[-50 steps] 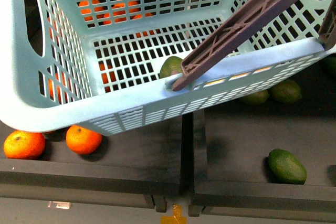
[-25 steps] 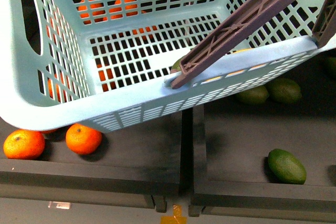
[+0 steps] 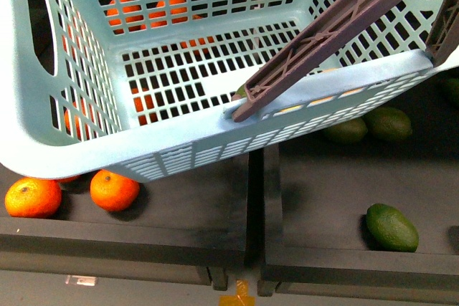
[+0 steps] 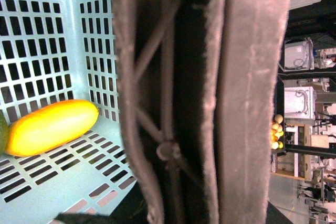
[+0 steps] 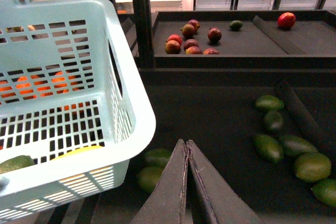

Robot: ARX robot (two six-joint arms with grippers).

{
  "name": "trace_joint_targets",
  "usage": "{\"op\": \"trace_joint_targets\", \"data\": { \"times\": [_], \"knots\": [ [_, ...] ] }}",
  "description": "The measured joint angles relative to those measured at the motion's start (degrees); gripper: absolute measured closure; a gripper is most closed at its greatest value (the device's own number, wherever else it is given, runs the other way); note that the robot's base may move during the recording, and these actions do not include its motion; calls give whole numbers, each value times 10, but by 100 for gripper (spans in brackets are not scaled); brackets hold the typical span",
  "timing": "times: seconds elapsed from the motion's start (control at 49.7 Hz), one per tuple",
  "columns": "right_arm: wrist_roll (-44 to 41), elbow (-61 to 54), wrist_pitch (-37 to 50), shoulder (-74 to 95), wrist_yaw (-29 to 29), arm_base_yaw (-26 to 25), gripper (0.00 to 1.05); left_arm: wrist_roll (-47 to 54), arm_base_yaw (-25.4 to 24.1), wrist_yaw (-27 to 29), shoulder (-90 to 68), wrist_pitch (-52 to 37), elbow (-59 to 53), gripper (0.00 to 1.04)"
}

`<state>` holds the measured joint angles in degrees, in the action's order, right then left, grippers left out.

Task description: Pick mango and avocado into basket

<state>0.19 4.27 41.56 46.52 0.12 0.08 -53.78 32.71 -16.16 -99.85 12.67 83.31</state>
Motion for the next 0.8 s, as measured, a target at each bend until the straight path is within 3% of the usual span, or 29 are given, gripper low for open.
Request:
{"op": "trace_joint_targets", "data": {
  "times": [0.101, 0.805],
  "knots": [
    [0, -26, 14, -17, 0, 0, 103, 0, 0, -1, 0, 0, 0, 90],
    [0, -33, -205, -254, -1, 0, 103, 0, 0, -1, 0, 0, 0, 90]
  ]
}}
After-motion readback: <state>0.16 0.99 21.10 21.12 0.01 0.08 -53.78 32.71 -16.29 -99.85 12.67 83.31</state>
